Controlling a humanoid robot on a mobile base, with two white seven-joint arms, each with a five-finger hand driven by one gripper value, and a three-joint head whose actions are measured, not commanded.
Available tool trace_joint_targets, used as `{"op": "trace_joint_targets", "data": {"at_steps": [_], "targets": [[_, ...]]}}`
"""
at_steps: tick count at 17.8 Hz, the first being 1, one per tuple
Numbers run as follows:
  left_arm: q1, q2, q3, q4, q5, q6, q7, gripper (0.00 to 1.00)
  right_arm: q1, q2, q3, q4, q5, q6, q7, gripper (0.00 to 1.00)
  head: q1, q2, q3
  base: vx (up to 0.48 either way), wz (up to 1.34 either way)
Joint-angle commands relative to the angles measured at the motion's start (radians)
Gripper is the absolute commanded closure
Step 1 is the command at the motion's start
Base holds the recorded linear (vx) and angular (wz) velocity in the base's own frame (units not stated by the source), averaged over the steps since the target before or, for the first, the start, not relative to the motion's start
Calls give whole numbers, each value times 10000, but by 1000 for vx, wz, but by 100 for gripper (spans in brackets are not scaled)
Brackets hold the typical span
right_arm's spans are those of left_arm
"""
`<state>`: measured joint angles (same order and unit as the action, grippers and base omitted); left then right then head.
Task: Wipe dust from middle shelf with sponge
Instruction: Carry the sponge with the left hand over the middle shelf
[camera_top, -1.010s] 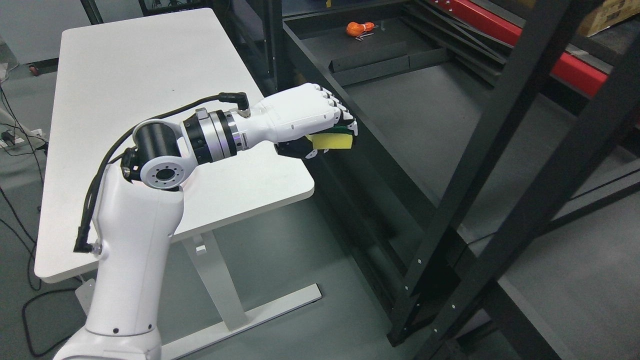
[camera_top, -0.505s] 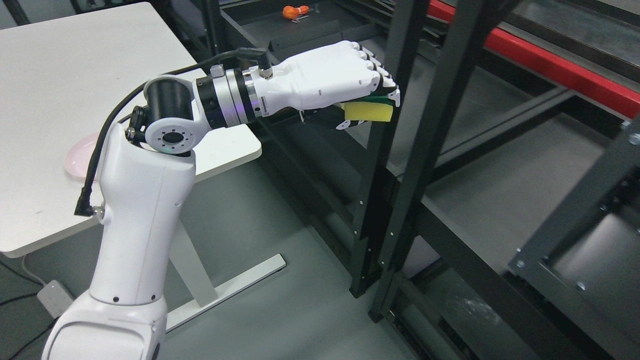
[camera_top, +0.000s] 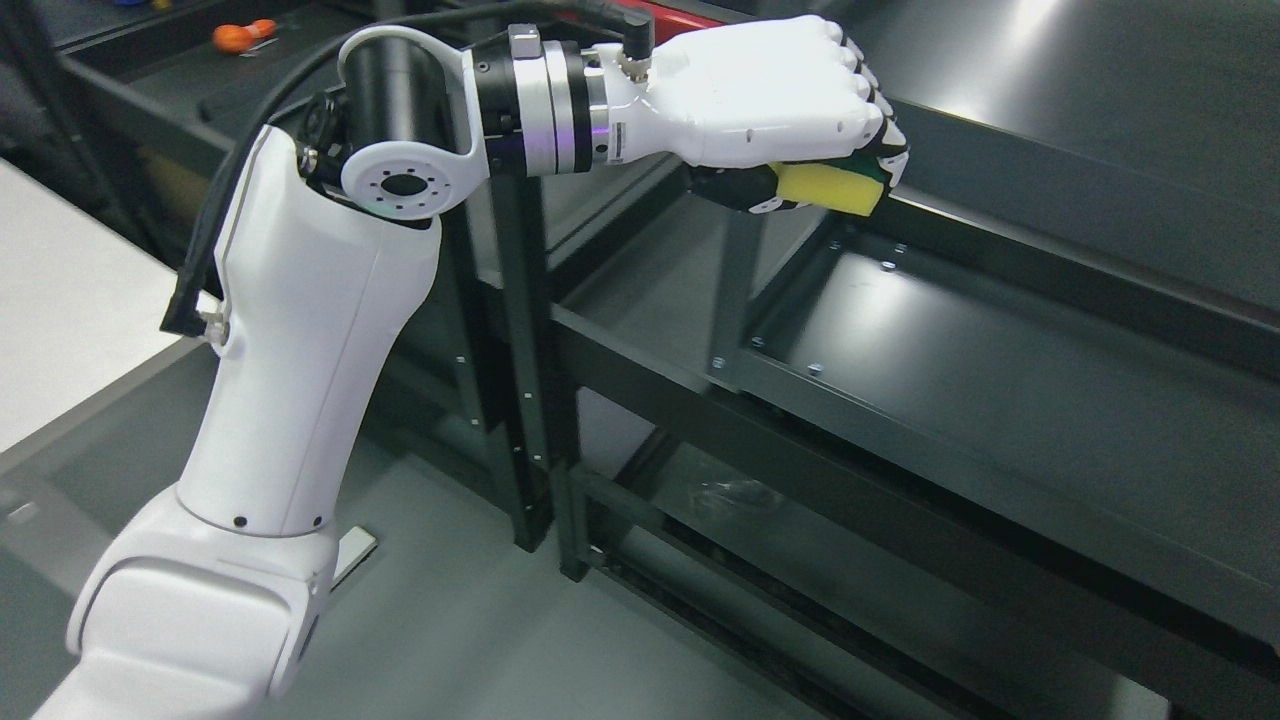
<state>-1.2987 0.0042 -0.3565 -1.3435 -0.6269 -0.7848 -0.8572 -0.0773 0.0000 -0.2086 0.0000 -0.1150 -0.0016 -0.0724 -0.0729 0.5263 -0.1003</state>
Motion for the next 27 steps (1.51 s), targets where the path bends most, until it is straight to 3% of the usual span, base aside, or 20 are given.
{"op": "trace_joint_targets", "data": {"at_steps": [1,5,8,14,21,27], "targets": [[-1095,133,-1496,227,-83,9,43,81,5,-175,0,-174,-1,722,3,0,0,0,0,-152,-909],[-1080,133,-1987,364,394,147,257,81,5,-175,0,-174,-1,722,-12,0,0,-1,0,-100,-920],[-1080,133,-1957,900,409,163,886,81,6,-175,0,-174,-1,737,3,0,0,-2,0,-55,-779],[-1003,133,-1759,1316,363,147,965,81,6,-175,0,-174,-1,722,3,0,0,-2,0,2,-316],[-1080,133,-333,14,409,117,-1534,81,6,-175,0,-174,-1,722,3,0,0,-3,0,16,-16],[-1049,416,773,-661,914,-6,-2272,81,-10,-175,0,-174,-1,722,3,0,0,-3,0,0,0]]}}
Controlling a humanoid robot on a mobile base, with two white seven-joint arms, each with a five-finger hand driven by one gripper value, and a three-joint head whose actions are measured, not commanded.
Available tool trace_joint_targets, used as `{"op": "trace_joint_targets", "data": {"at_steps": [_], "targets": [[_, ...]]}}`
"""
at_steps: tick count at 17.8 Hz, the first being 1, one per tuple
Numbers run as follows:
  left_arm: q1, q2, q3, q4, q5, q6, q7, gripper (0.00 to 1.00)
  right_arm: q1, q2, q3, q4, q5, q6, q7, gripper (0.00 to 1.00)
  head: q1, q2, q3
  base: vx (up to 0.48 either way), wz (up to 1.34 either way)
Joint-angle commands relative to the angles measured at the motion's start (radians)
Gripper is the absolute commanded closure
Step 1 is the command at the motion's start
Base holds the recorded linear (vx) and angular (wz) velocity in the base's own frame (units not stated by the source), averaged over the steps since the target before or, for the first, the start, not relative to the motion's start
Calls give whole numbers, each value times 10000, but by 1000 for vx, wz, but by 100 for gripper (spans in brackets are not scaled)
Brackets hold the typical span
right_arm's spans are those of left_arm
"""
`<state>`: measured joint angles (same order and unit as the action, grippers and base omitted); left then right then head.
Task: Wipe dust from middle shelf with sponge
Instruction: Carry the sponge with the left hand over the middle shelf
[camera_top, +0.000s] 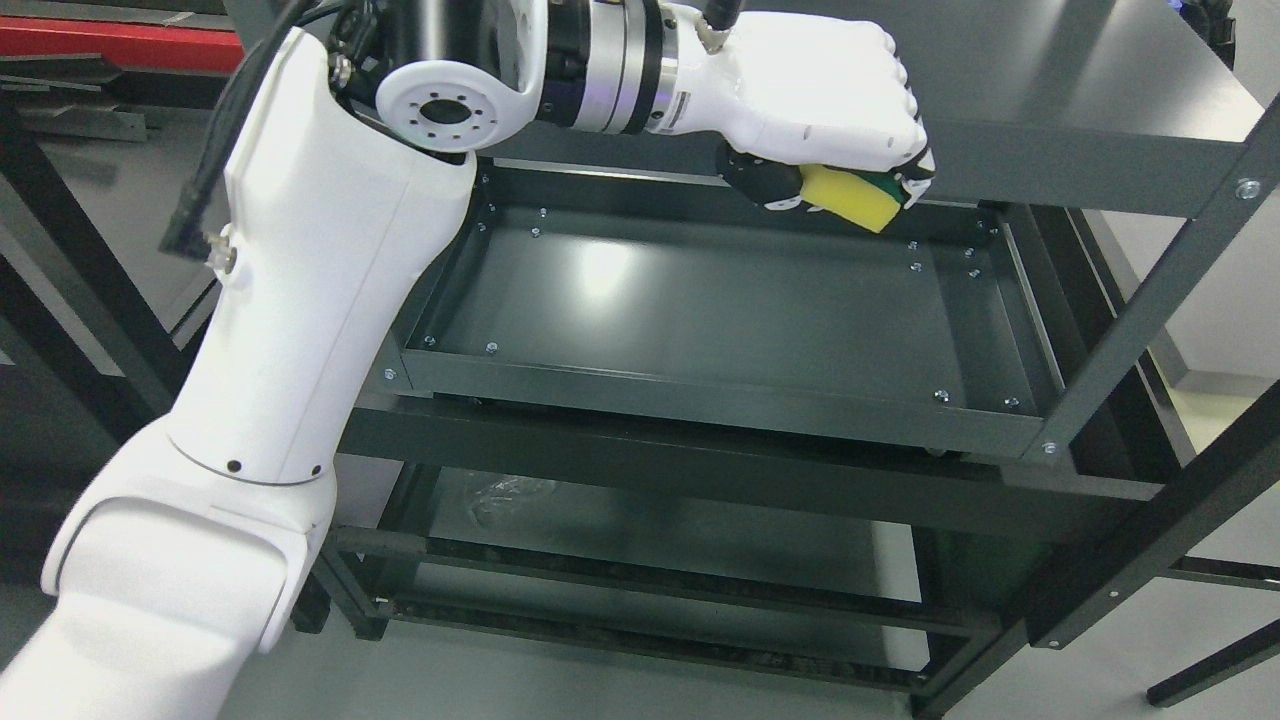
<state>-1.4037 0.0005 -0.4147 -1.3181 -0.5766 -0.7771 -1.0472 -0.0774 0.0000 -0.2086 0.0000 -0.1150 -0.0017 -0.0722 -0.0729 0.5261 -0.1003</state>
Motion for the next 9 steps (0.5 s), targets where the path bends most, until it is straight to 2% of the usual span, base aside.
{"op": "trace_joint_targets", "data": {"at_steps": [1,9], "targets": [[16,699,1370,-1038,610,-83,-479,81,7,-175,0,-175,0,722,1,0,0,0,0,0,0],[598,4163,1355,-1361,2542,-83,-588,80,-8,-175,0,-175,0,722,1,0,0,-3,0,0,0]]}}
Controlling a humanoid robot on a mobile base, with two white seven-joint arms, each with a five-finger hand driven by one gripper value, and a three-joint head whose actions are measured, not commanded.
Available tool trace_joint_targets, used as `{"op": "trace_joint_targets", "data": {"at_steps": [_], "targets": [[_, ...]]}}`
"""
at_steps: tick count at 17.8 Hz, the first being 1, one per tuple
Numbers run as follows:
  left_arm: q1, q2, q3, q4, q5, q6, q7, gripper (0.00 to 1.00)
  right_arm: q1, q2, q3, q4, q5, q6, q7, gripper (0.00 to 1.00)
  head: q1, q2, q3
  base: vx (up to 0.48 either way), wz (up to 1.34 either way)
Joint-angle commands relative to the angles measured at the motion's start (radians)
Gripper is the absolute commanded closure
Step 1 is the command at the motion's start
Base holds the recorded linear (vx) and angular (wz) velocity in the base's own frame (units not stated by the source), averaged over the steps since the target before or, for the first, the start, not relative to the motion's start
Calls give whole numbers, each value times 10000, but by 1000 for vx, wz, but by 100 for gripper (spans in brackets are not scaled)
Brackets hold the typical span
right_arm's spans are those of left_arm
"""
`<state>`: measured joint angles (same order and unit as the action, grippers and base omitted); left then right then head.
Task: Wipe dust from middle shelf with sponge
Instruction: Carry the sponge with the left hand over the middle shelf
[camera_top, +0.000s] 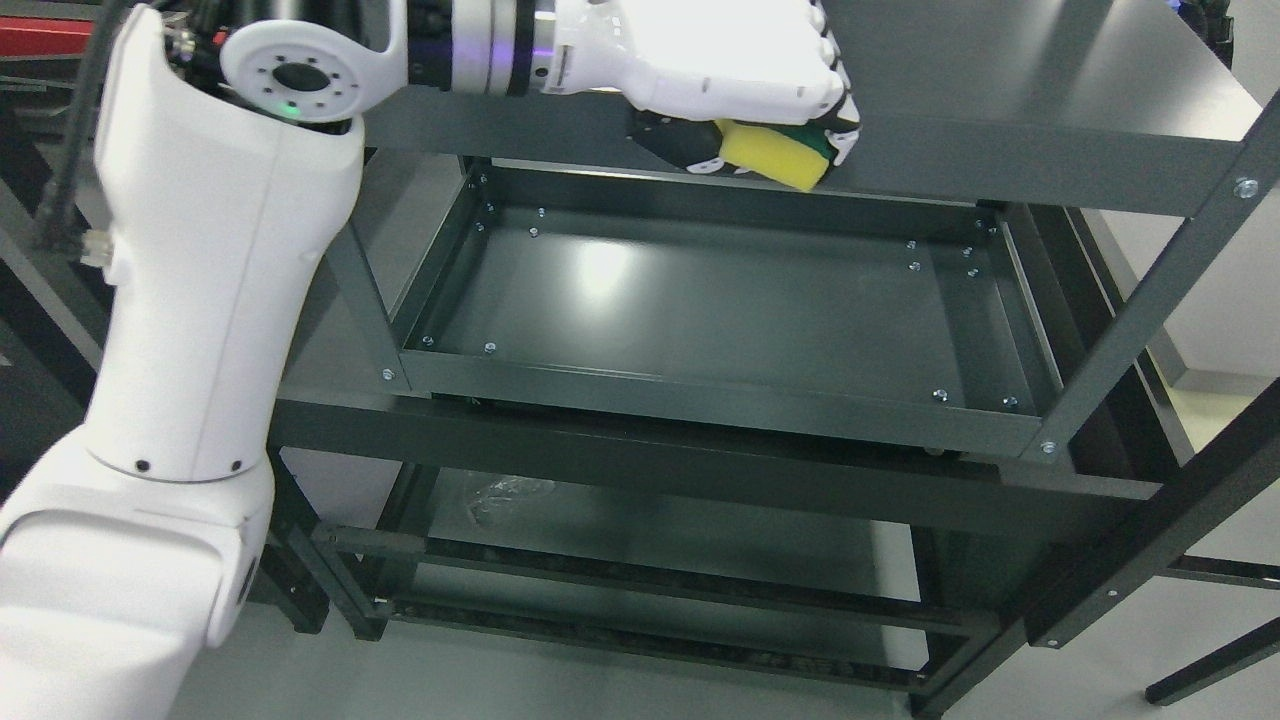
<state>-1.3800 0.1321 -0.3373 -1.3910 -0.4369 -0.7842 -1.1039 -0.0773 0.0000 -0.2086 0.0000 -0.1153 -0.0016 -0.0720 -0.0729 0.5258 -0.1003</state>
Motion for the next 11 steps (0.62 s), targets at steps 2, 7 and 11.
{"op": "trace_joint_targets", "data": {"at_steps": [2,7,11], "targets": [[530,3660,581,-632,1545,-12,-6,80,-9,-175,0,-175,2,722,-1,0,0,0,0,0,0],[960,5319,688,-602,2313,-12,-6,80,6,-175,0,-175,2,737,-17,0,0,0,0,0,0],[1068,5980,872,-525,2635,-12,-6,80,6,-175,0,-175,2,722,-1,0,0,0,0,0,0]]}}
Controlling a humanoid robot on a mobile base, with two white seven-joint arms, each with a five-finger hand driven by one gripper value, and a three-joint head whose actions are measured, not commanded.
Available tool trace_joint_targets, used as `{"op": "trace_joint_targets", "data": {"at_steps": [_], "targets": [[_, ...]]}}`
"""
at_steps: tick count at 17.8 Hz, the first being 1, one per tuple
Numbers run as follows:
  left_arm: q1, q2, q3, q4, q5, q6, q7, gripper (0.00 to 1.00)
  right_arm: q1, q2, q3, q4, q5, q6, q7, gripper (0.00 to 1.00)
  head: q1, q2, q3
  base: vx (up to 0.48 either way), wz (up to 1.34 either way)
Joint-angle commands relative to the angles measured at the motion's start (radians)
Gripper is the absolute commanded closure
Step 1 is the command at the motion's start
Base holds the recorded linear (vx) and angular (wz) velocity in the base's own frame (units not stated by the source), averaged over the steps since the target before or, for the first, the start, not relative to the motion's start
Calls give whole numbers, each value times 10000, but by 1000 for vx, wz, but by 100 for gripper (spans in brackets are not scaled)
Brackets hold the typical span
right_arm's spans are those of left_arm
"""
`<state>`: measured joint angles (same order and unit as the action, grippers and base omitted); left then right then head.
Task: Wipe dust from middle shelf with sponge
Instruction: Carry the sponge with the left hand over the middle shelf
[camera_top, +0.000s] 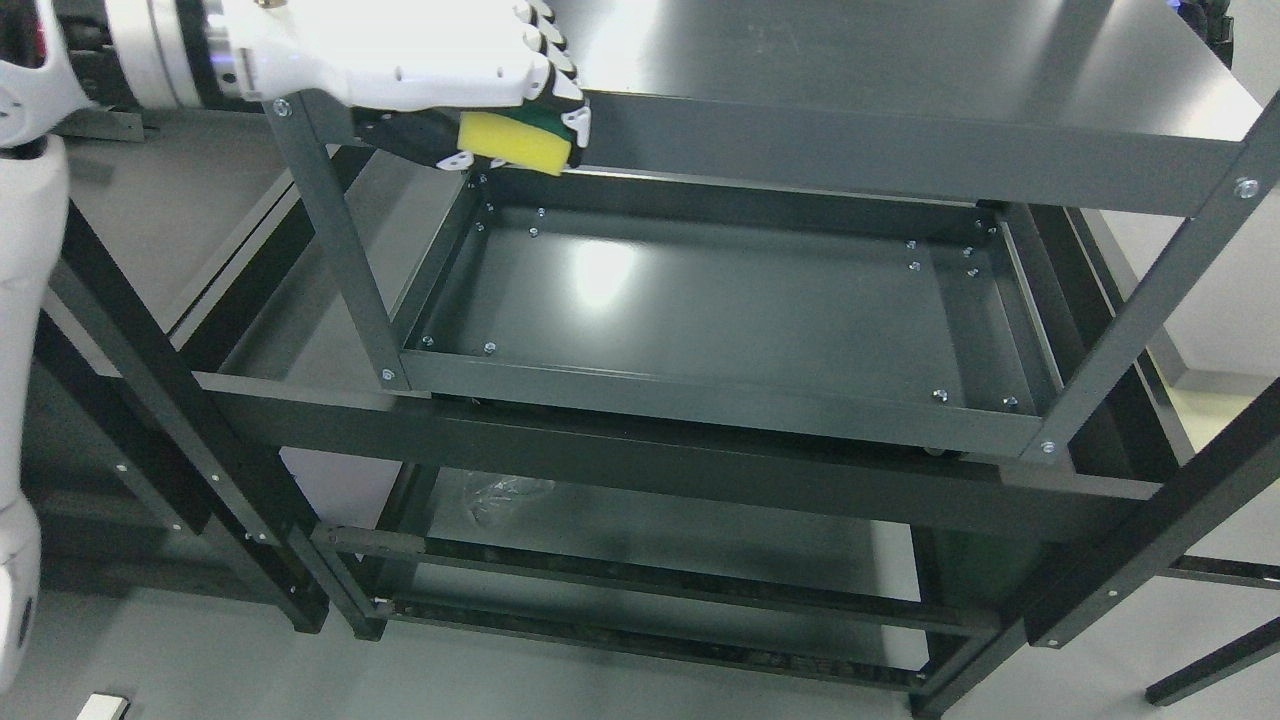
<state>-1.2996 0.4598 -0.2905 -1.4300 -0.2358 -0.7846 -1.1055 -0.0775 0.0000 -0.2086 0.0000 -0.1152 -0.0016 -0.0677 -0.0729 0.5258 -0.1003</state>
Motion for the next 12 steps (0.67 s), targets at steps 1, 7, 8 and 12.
{"op": "trace_joint_targets", "data": {"at_steps": [1,7,8,12], "targets": [[279,2764,420,-119,670,-8,10,80,8,-175,0,-175,1,722,-44,0,0,0,0,0,0],[96,901,297,446,-398,-8,57,80,-7,-175,0,-175,1,722,-44,0,0,0,0,0,0],[-42,225,313,691,-813,-8,72,80,-7,-175,0,-175,1,722,-44,0,0,0,0,0,0],[-823,-2229,313,1703,-2149,-8,133,81,-7,-175,0,-175,1,722,-44,0,0,0,0,0,0]]}}
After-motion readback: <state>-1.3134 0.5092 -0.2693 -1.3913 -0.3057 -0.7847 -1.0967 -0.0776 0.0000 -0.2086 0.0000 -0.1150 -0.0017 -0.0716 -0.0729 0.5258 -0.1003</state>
